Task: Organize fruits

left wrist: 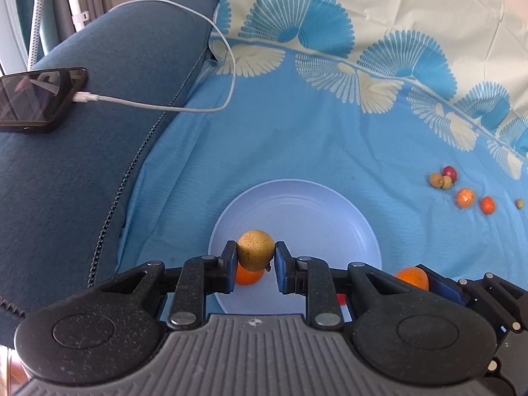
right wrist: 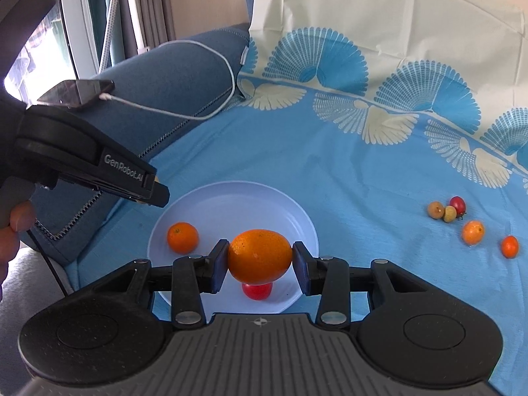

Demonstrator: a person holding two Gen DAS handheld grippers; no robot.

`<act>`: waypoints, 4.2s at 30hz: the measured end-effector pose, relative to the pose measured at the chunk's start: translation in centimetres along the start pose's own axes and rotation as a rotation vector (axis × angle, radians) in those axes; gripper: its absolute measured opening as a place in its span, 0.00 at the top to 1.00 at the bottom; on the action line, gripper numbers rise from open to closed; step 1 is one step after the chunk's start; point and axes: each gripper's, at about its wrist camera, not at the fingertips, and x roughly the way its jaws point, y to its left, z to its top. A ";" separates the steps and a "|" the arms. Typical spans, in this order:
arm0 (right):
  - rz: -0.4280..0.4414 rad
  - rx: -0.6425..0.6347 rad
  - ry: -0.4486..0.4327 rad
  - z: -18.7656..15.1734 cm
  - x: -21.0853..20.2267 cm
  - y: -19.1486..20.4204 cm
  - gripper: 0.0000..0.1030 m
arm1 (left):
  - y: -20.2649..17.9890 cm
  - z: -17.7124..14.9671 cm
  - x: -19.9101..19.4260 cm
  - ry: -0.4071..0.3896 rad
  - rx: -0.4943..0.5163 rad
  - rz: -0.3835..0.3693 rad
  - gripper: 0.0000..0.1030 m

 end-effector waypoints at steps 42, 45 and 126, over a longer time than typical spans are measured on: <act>-0.111 0.081 -0.100 -3.8 -12.1 1.8 0.02 | 0.3 -8.5 -12.7 -0.120 -0.053 0.053 0.00; -0.121 0.078 -0.136 -4.1 -13.7 2.0 0.01 | -0.1 -9.1 -14.0 -0.150 -0.044 0.047 0.00; -0.125 0.217 -0.155 -5.7 -14.4 -2.0 0.01 | -4.0 -6.8 -12.8 -0.131 0.017 0.076 0.00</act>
